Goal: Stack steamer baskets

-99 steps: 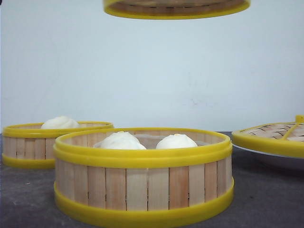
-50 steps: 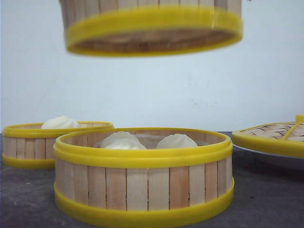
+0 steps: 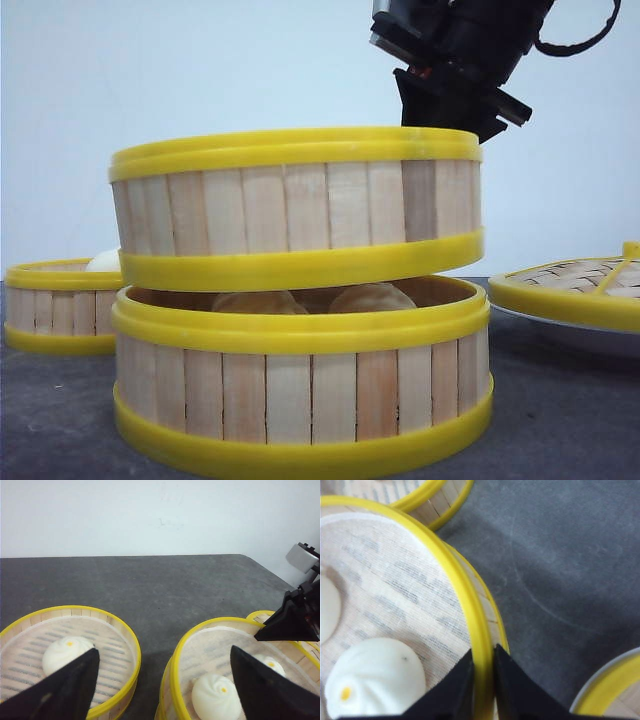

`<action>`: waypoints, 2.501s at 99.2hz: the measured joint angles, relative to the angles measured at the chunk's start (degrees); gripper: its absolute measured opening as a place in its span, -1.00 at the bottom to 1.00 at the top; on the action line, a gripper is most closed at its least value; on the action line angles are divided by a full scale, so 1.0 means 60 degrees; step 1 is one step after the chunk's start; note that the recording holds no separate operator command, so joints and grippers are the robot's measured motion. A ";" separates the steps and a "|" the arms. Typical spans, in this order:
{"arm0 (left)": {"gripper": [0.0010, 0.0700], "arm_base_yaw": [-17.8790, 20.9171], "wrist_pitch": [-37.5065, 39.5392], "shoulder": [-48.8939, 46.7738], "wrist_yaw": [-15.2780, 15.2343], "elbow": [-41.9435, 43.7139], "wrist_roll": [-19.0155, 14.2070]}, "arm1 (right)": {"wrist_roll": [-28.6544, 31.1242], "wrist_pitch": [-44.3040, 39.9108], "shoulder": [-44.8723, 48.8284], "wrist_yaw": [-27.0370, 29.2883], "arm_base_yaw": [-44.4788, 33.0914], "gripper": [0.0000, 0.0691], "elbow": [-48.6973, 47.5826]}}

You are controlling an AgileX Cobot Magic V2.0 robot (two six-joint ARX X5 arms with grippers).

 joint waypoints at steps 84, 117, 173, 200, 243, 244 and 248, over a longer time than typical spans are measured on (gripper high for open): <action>0.45 0.0000 -0.0004 0.0000 0.0015 0.0004 0.0000 | 0.0164 0.0208 0.0095 -0.0080 0.0007 -0.89 -0.0688; 0.45 0.0000 -0.0004 0.0000 0.0018 0.0004 0.0004 | 0.0164 0.0222 0.0095 -0.0073 0.0015 -0.89 -0.0688; 0.45 0.0000 -0.0259 0.0011 -0.0087 0.0004 0.0007 | 0.0386 0.0514 -0.0302 -0.0153 0.0015 0.11 -0.0688; 0.45 0.0295 -0.0262 0.0237 -0.1643 0.0004 0.0266 | 0.0386 0.0597 -0.3031 0.0062 0.0015 0.11 -0.0667; 0.45 0.2466 0.0058 0.3421 -0.1934 0.1166 0.0401 | 0.0630 0.0291 -0.5482 0.0066 0.0015 0.11 -0.0667; 0.45 0.2514 0.0051 0.3519 -0.1934 0.1235 0.0401 | 0.0634 0.0270 -0.5497 0.0066 0.0015 0.11 -0.0667; 0.45 0.2670 0.0007 0.3883 -0.1898 0.1479 0.0397 | 0.0641 0.0204 -0.5552 0.0066 0.0015 0.11 -0.0667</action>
